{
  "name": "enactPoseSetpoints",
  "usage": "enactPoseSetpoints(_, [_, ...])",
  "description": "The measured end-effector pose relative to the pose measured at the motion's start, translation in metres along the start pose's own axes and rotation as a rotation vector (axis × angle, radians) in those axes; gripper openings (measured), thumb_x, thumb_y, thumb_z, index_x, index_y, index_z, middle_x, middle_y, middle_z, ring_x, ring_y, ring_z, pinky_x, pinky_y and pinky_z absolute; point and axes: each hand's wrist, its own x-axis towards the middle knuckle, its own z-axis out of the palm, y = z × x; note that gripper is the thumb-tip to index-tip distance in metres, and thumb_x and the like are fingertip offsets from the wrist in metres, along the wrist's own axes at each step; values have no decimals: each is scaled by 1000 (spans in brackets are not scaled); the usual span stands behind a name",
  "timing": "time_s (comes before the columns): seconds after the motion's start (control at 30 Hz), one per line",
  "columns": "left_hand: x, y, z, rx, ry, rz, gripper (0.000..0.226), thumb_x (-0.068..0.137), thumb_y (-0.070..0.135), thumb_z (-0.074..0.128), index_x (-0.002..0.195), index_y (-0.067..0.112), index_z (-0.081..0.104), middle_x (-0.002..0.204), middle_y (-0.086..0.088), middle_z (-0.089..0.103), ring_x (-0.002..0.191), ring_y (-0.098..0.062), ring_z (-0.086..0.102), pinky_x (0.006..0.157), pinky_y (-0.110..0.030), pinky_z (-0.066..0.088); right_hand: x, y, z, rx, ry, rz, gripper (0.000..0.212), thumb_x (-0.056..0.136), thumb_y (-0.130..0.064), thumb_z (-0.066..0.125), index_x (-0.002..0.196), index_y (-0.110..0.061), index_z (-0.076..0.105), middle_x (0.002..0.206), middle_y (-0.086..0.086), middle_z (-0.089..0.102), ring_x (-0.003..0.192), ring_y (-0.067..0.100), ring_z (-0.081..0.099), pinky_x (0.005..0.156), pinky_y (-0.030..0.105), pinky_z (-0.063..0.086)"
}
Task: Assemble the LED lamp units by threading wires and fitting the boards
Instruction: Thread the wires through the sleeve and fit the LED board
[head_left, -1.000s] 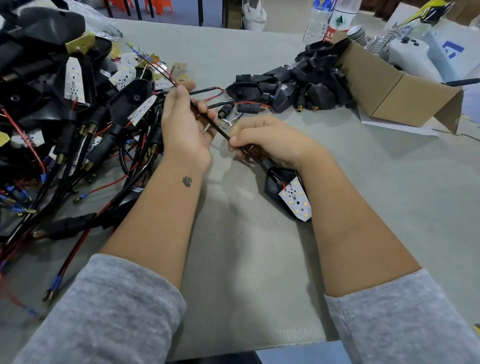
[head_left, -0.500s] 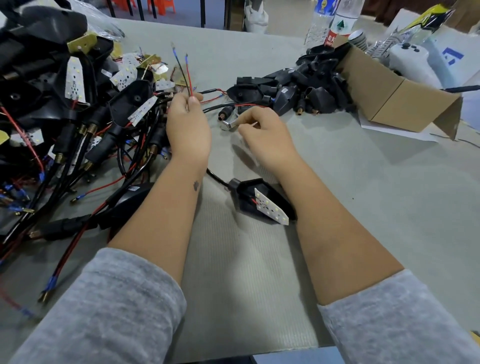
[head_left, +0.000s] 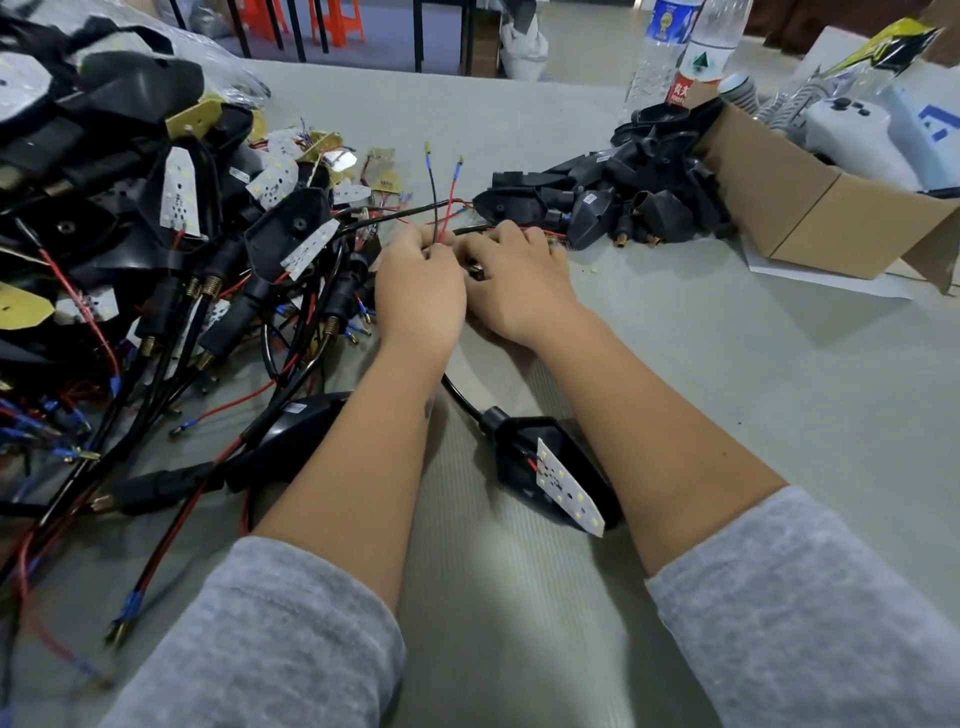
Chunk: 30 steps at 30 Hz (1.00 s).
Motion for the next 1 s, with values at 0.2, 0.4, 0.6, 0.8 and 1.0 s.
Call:
enactPoseSetpoints(0.2, [-2,1,0,-83,19,72,21,99,20,41,84,29,51,63,7,60,53,-2,51,56,-20,40,-6,3,-8,228,290,58,7,87,-34,61,91,-29,63,96,-8,61,106,23,47,82,32,28])
enactPoseSetpoints(0.4, [-5,2,-2,-31,-30,39,17,95,14,46,87,22,59,70,10,61,53,7,50,49,-7,35,-26,4,-16,867,373,294,30,83,-18,66,70,-27,40,64,-12,45,65,13,45,62,28,38])
enactPoseSetpoints(0.6, [-14,7,-5,-76,-87,23,21,86,9,47,85,24,62,56,9,53,41,2,41,43,-12,33,-35,8,-24,1267,361,446,20,84,-12,70,90,-19,52,83,0,54,68,13,51,63,26,47])
enactPoseSetpoints(0.8, [-17,9,-6,-31,-141,-1,25,85,11,50,69,23,66,69,0,65,66,-17,50,63,-30,42,-36,22,-33,1849,377,559,15,91,-7,65,80,-13,57,67,-1,51,58,9,47,61,18,45])
enactPoseSetpoints(1.0, [-13,7,-2,28,-148,29,30,87,6,47,71,28,62,73,9,67,62,-10,52,67,-30,48,-38,25,-33,1898,235,499,15,98,-24,57,84,-19,53,86,4,63,79,16,61,72,28,54])
